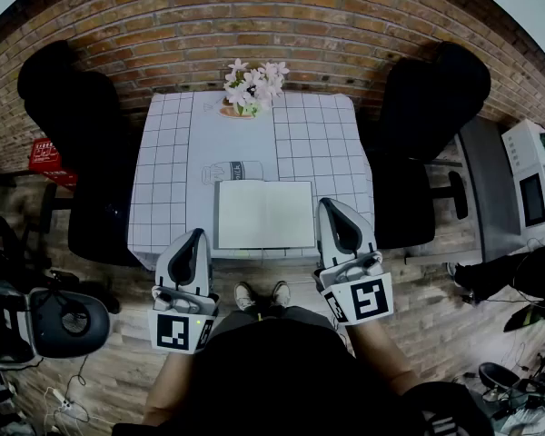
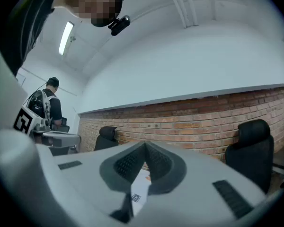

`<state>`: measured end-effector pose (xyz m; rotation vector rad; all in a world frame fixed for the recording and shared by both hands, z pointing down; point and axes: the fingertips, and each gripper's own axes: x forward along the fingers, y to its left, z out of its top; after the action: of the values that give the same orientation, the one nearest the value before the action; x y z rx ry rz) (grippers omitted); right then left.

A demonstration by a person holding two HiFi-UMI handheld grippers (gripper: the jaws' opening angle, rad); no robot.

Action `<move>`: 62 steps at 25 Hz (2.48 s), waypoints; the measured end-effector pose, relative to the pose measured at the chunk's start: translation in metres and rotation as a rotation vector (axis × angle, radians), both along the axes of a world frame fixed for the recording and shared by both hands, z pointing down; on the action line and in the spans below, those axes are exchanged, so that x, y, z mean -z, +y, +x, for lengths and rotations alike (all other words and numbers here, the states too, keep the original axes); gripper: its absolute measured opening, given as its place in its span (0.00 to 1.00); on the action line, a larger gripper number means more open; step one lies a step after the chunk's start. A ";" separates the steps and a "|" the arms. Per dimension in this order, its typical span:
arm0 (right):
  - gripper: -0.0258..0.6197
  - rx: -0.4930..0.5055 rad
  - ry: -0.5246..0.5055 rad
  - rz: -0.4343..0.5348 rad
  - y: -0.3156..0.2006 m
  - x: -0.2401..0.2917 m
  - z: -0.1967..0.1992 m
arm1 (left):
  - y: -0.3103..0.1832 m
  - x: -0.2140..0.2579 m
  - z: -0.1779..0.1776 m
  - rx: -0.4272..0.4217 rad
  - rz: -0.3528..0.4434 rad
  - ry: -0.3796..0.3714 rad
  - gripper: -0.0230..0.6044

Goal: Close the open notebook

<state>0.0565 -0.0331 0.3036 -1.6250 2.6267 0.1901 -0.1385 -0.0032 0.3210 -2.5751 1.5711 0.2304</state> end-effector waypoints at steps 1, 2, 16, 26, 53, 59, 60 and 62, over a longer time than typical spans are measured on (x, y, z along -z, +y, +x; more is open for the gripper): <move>0.05 0.003 0.002 -0.002 0.000 -0.001 -0.001 | 0.000 -0.003 -0.002 0.008 -0.012 -0.007 0.07; 0.05 0.006 0.003 -0.005 -0.001 -0.001 -0.002 | 0.000 -0.006 -0.003 0.014 -0.022 -0.012 0.07; 0.05 0.059 -0.025 -0.023 0.003 -0.010 -0.004 | 0.001 -0.011 -0.001 0.023 -0.034 -0.003 0.07; 0.05 0.042 -0.041 -0.058 0.002 -0.025 0.009 | -0.008 -0.043 -0.004 0.043 -0.142 0.026 0.07; 0.05 0.017 0.058 -0.301 -0.020 -0.140 0.033 | -0.087 -0.292 -0.014 0.089 -0.741 -0.068 0.29; 0.05 -0.055 0.039 -0.435 -0.042 -0.210 0.059 | -0.102 -0.311 -0.011 0.095 -0.784 -0.099 0.29; 0.05 -0.065 0.038 -0.459 -0.046 -0.221 0.063 | -0.104 -0.313 -0.011 0.095 -0.788 -0.104 0.29; 0.07 -0.074 0.039 -0.506 -0.051 -0.241 0.068 | -0.105 -0.318 -0.010 0.095 -0.801 -0.112 0.29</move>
<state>0.1244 -0.0843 0.5446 -1.8616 2.7995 -0.4866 -0.1488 -0.1078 0.6387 -2.9392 2.0341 -0.6803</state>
